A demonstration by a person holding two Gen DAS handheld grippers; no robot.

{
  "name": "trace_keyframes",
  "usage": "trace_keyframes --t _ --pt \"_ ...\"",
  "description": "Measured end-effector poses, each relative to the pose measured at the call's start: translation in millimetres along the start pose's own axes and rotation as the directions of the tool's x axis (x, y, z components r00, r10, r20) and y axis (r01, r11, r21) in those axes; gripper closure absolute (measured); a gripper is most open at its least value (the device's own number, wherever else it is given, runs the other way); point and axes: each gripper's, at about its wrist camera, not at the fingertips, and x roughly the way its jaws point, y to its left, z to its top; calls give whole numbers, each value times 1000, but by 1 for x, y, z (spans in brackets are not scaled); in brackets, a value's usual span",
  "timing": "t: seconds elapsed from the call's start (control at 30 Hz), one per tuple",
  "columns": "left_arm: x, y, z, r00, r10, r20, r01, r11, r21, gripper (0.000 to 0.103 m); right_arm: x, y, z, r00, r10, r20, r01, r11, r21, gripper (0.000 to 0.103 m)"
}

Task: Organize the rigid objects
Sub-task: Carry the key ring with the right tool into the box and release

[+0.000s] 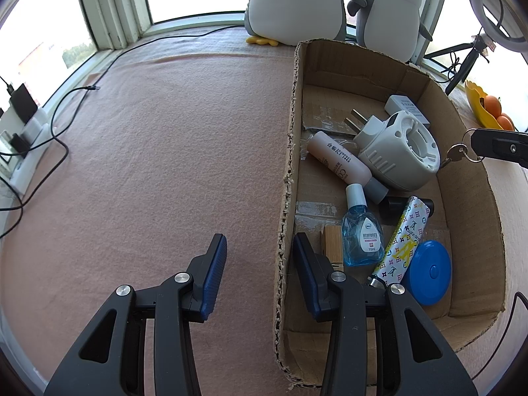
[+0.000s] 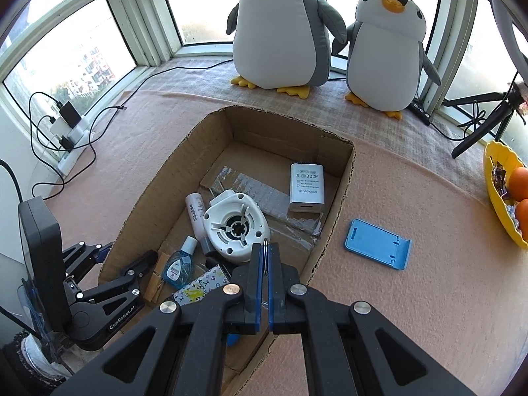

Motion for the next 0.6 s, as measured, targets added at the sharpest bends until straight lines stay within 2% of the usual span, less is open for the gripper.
trace_keyframes --t 0.2,0.33,0.37,0.6 --pt "0 0 0 1000 0 0 0 1000 0 62 4 -2 2 1000 1 -6 -1 1000 6 98" --pt "0 0 0 1000 0 0 0 1000 0 62 3 -5 2 1000 12 6 -12 1000 22 71" --pt "0 0 0 1000 0 0 0 1000 0 62 2 -6 2 1000 17 10 -17 1000 26 68" --pt "0 0 0 1000 0 0 0 1000 0 62 0 -7 1 999 36 14 -36 999 34 62"
